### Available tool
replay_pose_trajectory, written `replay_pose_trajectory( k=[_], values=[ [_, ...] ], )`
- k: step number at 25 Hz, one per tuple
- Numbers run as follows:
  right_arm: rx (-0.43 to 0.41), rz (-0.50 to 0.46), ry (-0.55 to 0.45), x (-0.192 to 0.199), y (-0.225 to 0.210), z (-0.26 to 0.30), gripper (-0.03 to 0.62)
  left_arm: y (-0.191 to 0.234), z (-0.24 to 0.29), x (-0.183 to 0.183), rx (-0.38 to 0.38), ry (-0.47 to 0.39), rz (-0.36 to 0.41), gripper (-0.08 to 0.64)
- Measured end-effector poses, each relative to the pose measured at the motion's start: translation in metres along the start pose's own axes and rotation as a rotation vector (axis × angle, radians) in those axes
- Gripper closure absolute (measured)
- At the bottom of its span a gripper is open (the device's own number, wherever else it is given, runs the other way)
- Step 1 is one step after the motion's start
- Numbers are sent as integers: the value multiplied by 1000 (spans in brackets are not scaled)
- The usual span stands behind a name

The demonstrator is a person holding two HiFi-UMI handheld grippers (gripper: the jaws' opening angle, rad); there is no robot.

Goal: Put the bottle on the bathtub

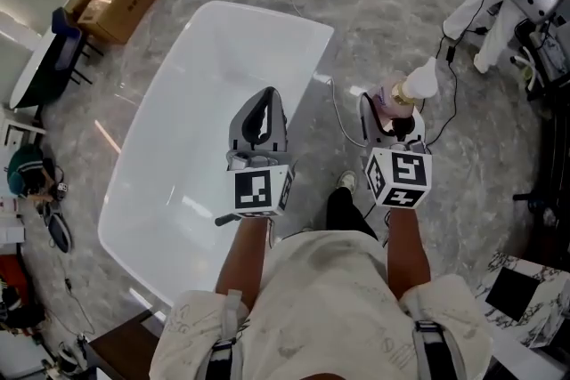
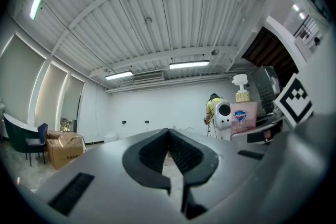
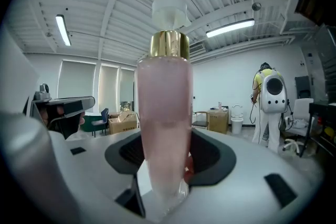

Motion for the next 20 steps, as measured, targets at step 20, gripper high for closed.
replay_pose_trajectory(
  k=[20],
  values=[
    [-37,33,44,-49,-171,158,377,-49,214,-31,-64,96,29,558]
  ],
)
Point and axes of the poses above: the fingertips, and each gripper's own axes: z forward along the fingers, y to its left, x out of its underside, the point moved 6 cm from there along -z, backward along the fingers, and after that the axes turned 14 degrees about y, right-handed, at the moved point
